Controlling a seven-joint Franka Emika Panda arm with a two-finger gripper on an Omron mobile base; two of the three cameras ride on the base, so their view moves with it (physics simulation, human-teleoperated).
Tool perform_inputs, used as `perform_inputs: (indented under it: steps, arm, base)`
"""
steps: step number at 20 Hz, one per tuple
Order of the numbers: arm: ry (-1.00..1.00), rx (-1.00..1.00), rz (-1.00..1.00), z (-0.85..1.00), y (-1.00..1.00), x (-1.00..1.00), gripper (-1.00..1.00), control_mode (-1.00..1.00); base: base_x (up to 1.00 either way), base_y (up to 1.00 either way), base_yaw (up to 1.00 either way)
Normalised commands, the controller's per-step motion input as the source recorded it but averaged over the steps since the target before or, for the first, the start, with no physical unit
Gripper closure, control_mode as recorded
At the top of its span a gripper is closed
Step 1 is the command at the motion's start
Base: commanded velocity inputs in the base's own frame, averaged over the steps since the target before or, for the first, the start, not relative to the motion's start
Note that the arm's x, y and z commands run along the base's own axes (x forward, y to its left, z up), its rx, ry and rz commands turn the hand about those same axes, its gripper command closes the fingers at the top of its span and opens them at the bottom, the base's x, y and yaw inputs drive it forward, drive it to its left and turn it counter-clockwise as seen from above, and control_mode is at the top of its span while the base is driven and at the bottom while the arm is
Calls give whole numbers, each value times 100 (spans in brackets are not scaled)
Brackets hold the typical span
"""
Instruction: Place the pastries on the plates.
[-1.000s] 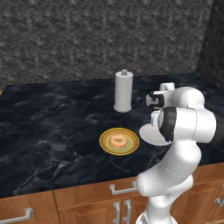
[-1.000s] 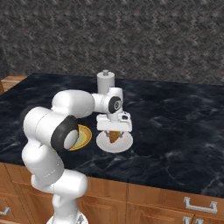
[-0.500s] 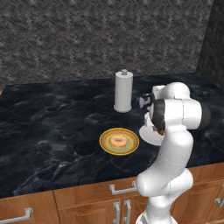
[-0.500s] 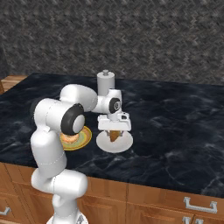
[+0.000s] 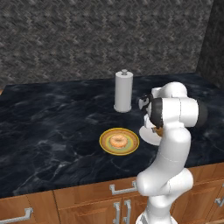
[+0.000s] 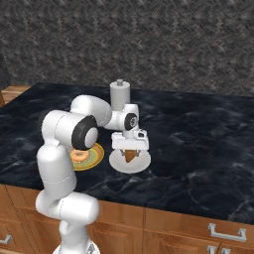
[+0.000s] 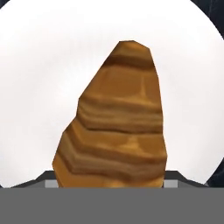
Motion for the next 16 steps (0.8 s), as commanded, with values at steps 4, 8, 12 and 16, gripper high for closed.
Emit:
perform_inputs:
  steps: [4, 8, 12, 16]
  arm:
    - [0, 0, 0, 7, 0, 1, -100, -100]
    - [0, 0, 0, 21, 0, 0, -100, -100]
    - [-7, 0, 0, 49, 0, -4, -100, -100]
    - [-38, 0, 0, 83, 4, -56, -100, -100]
  base:
    - [0, 0, 0]
    - [0, 0, 0]
    - [0, 0, 0]
    - [0, 0, 0]
